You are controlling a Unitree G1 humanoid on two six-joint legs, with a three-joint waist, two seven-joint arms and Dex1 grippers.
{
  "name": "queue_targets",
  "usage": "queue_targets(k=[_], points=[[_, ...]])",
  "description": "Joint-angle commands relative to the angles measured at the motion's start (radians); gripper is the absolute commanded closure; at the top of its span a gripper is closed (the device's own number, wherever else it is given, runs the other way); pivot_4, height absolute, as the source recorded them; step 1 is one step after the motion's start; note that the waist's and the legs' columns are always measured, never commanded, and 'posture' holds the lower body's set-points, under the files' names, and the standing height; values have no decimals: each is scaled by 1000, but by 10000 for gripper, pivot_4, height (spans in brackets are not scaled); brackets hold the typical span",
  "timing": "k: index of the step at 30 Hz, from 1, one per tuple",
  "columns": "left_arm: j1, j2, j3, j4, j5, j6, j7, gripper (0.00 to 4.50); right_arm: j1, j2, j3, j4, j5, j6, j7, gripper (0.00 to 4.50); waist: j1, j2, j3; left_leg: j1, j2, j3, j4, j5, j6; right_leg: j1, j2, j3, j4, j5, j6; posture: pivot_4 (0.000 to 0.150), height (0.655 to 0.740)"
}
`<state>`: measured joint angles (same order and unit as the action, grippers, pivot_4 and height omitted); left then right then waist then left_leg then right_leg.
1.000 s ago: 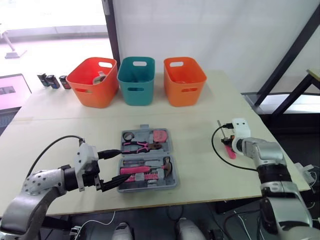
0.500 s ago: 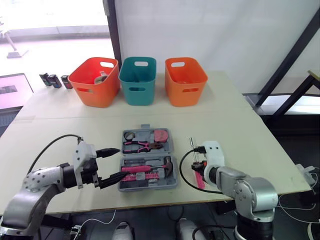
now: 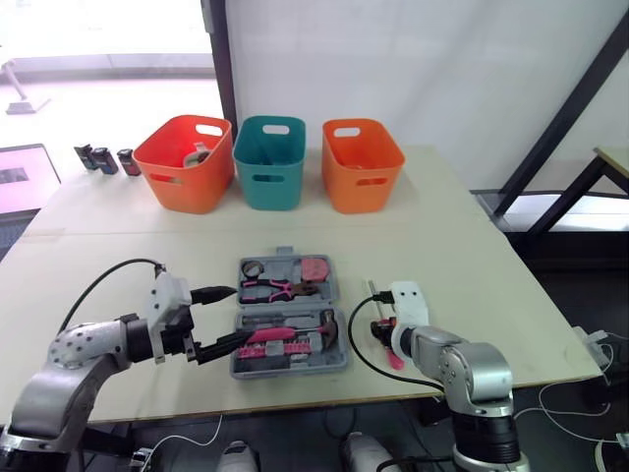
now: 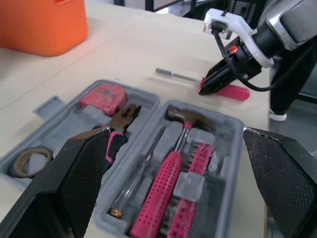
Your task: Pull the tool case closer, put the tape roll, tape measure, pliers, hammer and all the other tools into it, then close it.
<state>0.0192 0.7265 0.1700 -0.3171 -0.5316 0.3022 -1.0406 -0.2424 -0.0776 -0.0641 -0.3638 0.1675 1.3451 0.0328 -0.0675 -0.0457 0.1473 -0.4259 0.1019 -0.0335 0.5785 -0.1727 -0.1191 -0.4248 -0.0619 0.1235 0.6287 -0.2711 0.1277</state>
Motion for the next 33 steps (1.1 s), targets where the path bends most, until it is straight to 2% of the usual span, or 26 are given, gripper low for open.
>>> queue_targets(k=[1,2,6,9,10,12,13,14,16,18,20,22,24,28,33], points=[[-15,-4,-5,-23,-3,-9,6,0,-12,-24,-71,-83,18,-5,19,3068,1,4,3,-2,0,0,0,0,0,0,0,0,0,0,0,1500,7400],[-13,-5,-5,-24,-2,-9,7,0,-33,-47,-88,-127,33,9,39,427,1,7,5,-2,0,0,0,0,0,0,0,0,0,0,0,1500,7400],[-3,-5,1,-31,-5,-6,11,0,-142,-189,-123,-269,132,93,172,427,-4,18,12,-3,0,0,0,0,0,-2,0,0,2,0,1,1500,7400],[-2,-5,-2,-32,-6,-5,13,0,-219,-370,-89,-287,211,95,314,427,-3,18,13,-2,0,-1,-2,0,1,-3,2,0,2,-1,2,1500,7400],[-3,-6,-6,-31,-5,-5,13,0,-248,-475,-43,-273,236,51,404,427,-2,18,13,-2,0,-1,-2,0,1,-3,2,0,2,-1,2,1500,7400],[-6,-9,-14,-25,-2,-7,10,0,-297,-690,79,-244,240,-123,623,427,-1,21,19,-2,0,0,-1,0,1,-2,1,0,1,-2,3,1500,7400],[-11,-11,-18,-21,1,-8,10,0,-312,-758,121,-224,236,-199,693,427,0,21,20,-3,-1,1,-2,0,1,-2,-1,1,0,-2,3,1500,7400],[-18,-14,-23,-16,3,-9,9,0,-342,-844,205,-186,185,-320,795,427,-1,21,21,-3,-1,2,-1,0,1,-2,-1,2,0,-2,3,1500,7400],[-31,-17,-31,-7,4,-11,7,0,-407,-989,384,-91,1,-697,1019,427,-2,20,22,-3,-1,2,-1,-1,1,-2,-1,2,0,-2,4,1500,7400],[-40,-18,-38,1,6,-14,4,0,-466,-1062,516,6,-166,-1039,1180,427,-4,18,23,-3,-1,2,-1,-1,1,-2,-1,2,0,-3,5,1500,7400],[-48,-18,-42,9,11,-19,1,0,-540,-1082,635,146,-388,-1466,1218,427,-7,18,24,-2,-1,2,-2,-1,1,-2,0,2,0,-4,8,1500,7400],[-55,-20,-44,13,14,-19,2,0,-609,-1068,716,281,-586,-1803,1171,427,-7,18,25,-1,-1,3,-2,0,1,-2,0,2,0,-5,9,1500,7400],[-53,-21,-42,10,12,-16,4,0,-645,-1024,777,375,-691,-2031,1143,427,-4,17,26,-1,-1,3,-1,0,1,-3,-1,2,1,-5,8,1500,7400],[-44,-24,-38,-4,8,-11,10,0,-659,-950,811,457,-782,-2204,1135,427,-1,17,27,-2,-1,3,-2,0,1,-3,0,2,2,-4,7,1500,7400],[-38,-28,-25,-10,7,-8,34,0,-713,-805,833,526,-879,-2250,1133,427,-3,18,28,-1,-1,3,-2,0,0,-3,0,2,4,-3,7,1500,7400]])
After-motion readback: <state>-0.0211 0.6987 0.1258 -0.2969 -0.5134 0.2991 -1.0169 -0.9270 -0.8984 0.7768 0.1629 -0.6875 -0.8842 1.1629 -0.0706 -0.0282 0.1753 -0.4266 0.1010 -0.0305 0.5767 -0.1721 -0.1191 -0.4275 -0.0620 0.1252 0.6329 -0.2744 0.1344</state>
